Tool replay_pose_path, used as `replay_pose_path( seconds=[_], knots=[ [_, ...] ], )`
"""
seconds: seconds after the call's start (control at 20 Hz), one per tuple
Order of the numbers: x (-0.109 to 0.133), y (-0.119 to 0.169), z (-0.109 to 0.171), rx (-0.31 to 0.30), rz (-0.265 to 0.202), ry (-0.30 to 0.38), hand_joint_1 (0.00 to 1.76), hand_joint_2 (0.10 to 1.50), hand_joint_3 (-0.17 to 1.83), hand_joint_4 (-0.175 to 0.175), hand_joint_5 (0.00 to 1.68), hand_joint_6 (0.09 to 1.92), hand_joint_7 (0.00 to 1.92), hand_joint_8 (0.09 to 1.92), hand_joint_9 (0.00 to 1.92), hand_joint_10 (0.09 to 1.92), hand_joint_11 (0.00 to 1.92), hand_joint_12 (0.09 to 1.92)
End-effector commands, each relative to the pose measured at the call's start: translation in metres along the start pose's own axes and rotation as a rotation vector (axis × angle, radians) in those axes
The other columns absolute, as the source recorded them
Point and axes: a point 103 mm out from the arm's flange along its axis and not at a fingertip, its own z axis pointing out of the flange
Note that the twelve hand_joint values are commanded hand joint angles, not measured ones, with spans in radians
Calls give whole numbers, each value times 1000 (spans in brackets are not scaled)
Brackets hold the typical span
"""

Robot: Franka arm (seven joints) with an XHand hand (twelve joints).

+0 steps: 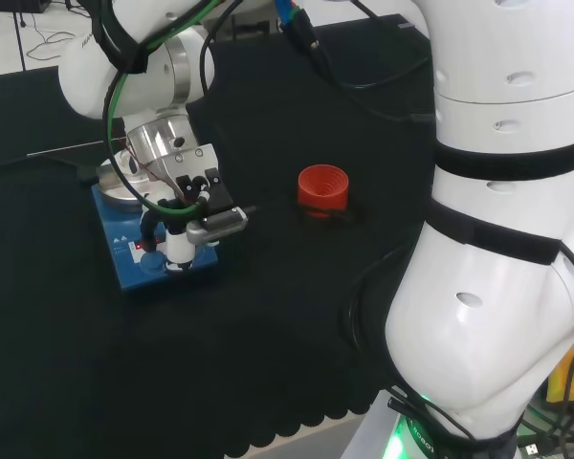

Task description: Turn on the heater.

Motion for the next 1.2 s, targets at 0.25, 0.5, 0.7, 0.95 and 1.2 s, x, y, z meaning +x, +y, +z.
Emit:
replay_pose_path(
  seconds=[0.25, 0.5, 0.7, 0.95, 1.2],
  knots=[
    [-1, 3, 4, 11, -5, 2, 1404, 705, 966, -30, 227, 522, 1541, 1547, 1724, 1519, 1491, 1353],
    [2, 4, 3, 12, 4, -6, 1404, 706, 967, -29, 238, 516, 1541, 1548, 1723, 1520, 1491, 1353],
    [1, 5, 4, 16, 0, -3, 1404, 706, 968, -30, 249, 518, 1541, 1548, 1723, 1520, 1490, 1354],
    [-2, 8, 8, 27, 3, -8, 1403, 706, 970, -30, 258, 521, 1542, 1547, 1722, 1520, 1489, 1355],
    [0, 8, 7, 32, 14, -16, 1403, 706, 971, -31, 266, 525, 1543, 1546, 1722, 1520, 1488, 1356]
  ],
)
